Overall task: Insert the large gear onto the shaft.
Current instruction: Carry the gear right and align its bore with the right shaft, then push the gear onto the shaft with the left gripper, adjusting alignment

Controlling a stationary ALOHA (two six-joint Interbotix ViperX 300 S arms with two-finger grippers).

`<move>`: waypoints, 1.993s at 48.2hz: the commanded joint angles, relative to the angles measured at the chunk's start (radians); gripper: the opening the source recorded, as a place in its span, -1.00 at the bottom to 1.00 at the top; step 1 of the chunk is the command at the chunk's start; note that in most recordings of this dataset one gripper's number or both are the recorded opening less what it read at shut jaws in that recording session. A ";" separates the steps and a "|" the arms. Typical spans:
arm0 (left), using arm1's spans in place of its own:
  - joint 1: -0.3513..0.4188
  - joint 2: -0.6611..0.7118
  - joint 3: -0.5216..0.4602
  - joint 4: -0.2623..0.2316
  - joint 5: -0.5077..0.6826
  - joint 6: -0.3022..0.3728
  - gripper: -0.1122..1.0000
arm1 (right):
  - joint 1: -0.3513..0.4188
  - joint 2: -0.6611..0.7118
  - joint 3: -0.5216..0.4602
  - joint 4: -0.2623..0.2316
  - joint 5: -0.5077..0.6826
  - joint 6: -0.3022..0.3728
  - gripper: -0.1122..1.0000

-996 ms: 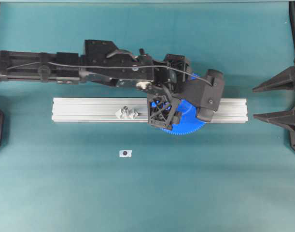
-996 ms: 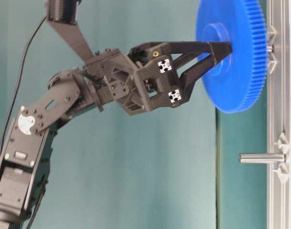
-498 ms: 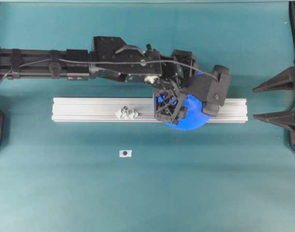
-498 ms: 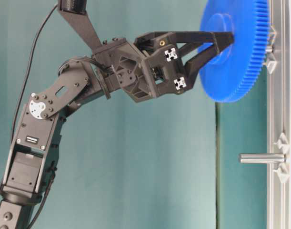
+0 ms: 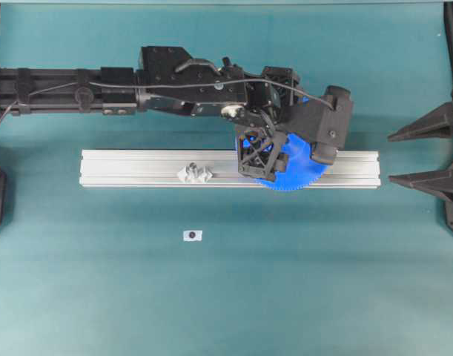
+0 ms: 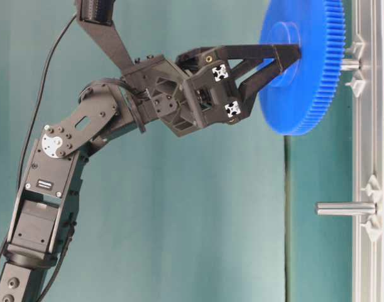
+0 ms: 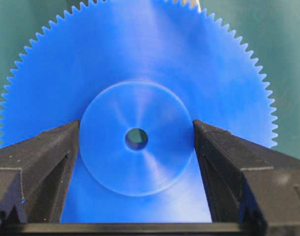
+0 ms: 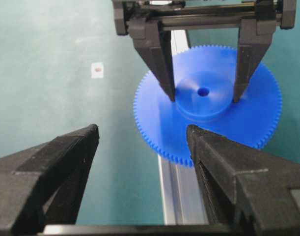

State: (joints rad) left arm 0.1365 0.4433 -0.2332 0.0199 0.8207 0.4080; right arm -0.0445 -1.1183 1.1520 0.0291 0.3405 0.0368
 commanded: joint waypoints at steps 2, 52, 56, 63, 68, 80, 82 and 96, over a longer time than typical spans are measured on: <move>0.009 -0.025 -0.014 0.003 0.002 -0.011 0.62 | -0.003 0.006 -0.014 -0.002 -0.008 0.008 0.62; -0.038 -0.021 0.043 0.002 -0.054 -0.158 0.66 | -0.003 0.006 -0.012 0.002 -0.008 0.009 0.62; -0.040 -0.025 0.058 0.002 -0.054 -0.172 0.66 | -0.003 0.006 -0.012 0.002 -0.008 0.009 0.62; -0.038 -0.048 0.091 0.002 -0.055 -0.192 0.66 | -0.002 0.006 -0.012 0.002 -0.008 0.009 0.62; -0.029 -0.064 0.118 0.003 -0.066 -0.187 0.66 | -0.003 0.005 -0.012 0.002 -0.008 0.009 0.62; 0.014 -0.086 0.146 0.003 -0.086 -0.184 0.66 | -0.003 0.006 -0.012 0.002 -0.008 0.009 0.62; 0.017 -0.086 0.144 0.003 -0.086 -0.181 0.66 | -0.002 0.006 -0.012 0.002 -0.008 0.009 0.62; 0.031 -0.083 0.170 0.003 -0.091 -0.170 0.66 | -0.003 0.006 -0.017 0.003 -0.008 0.009 0.62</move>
State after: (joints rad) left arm 0.1197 0.3789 -0.0767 0.0199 0.7271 0.2378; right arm -0.0460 -1.1198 1.1536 0.0307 0.3405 0.0368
